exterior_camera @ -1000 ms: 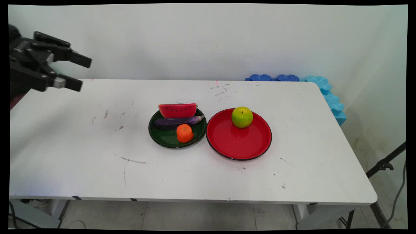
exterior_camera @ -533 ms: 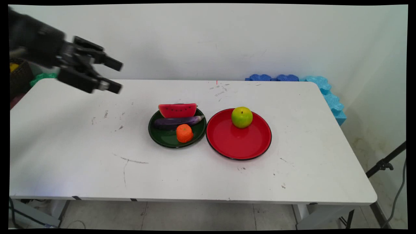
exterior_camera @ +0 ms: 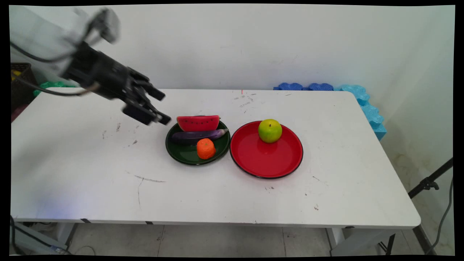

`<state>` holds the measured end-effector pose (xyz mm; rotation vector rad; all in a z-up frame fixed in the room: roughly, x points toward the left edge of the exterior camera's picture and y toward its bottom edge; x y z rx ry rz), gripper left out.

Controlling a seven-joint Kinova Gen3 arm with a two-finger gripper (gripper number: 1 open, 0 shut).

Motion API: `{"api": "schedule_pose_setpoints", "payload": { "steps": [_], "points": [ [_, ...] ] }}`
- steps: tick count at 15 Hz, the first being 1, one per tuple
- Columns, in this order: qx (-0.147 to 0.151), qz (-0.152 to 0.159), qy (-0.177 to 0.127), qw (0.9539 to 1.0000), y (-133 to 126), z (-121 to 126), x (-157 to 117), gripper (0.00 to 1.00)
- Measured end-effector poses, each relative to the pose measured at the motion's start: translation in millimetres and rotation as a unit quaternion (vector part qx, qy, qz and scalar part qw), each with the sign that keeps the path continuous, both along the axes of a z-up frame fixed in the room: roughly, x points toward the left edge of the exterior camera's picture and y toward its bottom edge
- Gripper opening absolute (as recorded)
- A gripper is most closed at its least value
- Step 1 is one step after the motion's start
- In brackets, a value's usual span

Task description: Pick up the mandarin from the green plate

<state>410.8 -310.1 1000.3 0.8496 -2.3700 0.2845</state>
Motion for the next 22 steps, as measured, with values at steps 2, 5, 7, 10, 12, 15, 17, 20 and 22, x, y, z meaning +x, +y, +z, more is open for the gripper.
{"api": "schedule_pose_setpoints", "payload": {
  "steps": [2, 5, 7, 10, 12, 15, 17, 20, 22],
  "points": [
    [0.012, 0.009, -0.025, 0.9996, -13, -25, -14, 1.00],
    [0.024, 0.019, -0.052, 0.9982, -32, -61, -33, 1.00],
    [0.027, 0.023, -0.062, 0.9974, -43, -79, -42, 1.00],
    [0.031, 0.024, -0.078, 0.9962, -64, -111, -58, 1.00],
    [0.033, 0.021, -0.086, 0.9955, -77, -132, -67, 1.00],
    [0.035, 0.015, -0.093, 0.9950, -91, -155, -79, 1.00],
    [0.036, 0.012, -0.095, 0.9947, -98, -165, -85, 1.00],
    [0.042, 0.006, -0.099, 0.9942, -105, -178, -91, 1.00],
    [0.047, 0.001, -0.101, 0.9938, -107, -183, -94, 1.00]
  ]
}}
